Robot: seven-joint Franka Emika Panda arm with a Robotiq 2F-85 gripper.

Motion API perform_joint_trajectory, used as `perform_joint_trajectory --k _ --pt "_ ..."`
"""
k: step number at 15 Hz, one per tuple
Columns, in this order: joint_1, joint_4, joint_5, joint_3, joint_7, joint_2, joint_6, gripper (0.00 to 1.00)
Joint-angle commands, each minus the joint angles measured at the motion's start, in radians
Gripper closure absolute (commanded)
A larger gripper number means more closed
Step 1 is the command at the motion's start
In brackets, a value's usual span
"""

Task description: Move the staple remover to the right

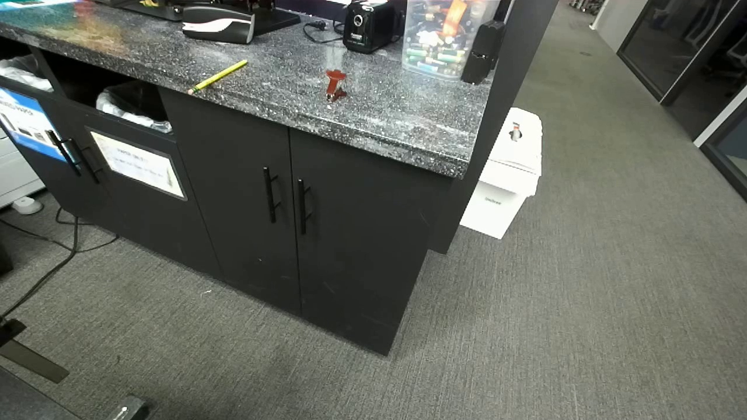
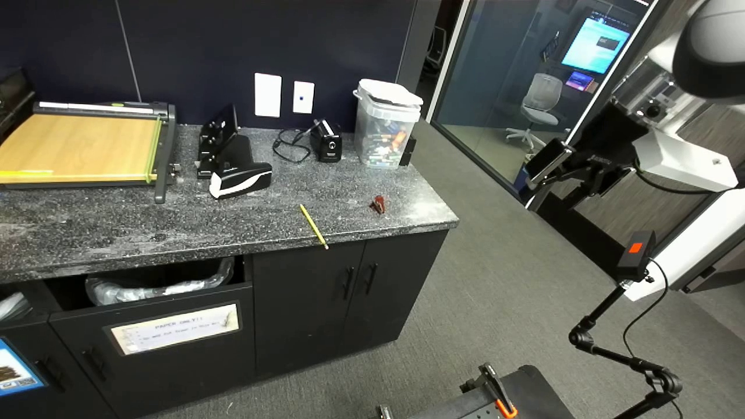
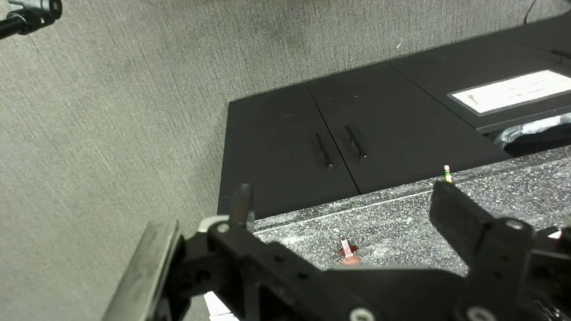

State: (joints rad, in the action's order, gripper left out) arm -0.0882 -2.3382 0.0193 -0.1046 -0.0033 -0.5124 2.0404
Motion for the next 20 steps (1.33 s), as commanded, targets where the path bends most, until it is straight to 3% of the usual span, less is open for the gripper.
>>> perform_joint_trajectory --k 1,8,20 --pt "0.010 0.144 0.011 0.039 0.069 0.178 0.023 0.00" --pt "0.043 0.554 -0.013 0.093 0.178 0.576 0.019 0.00" --pt "0.083 1.205 0.017 0.067 0.330 1.223 0.007 0.00"
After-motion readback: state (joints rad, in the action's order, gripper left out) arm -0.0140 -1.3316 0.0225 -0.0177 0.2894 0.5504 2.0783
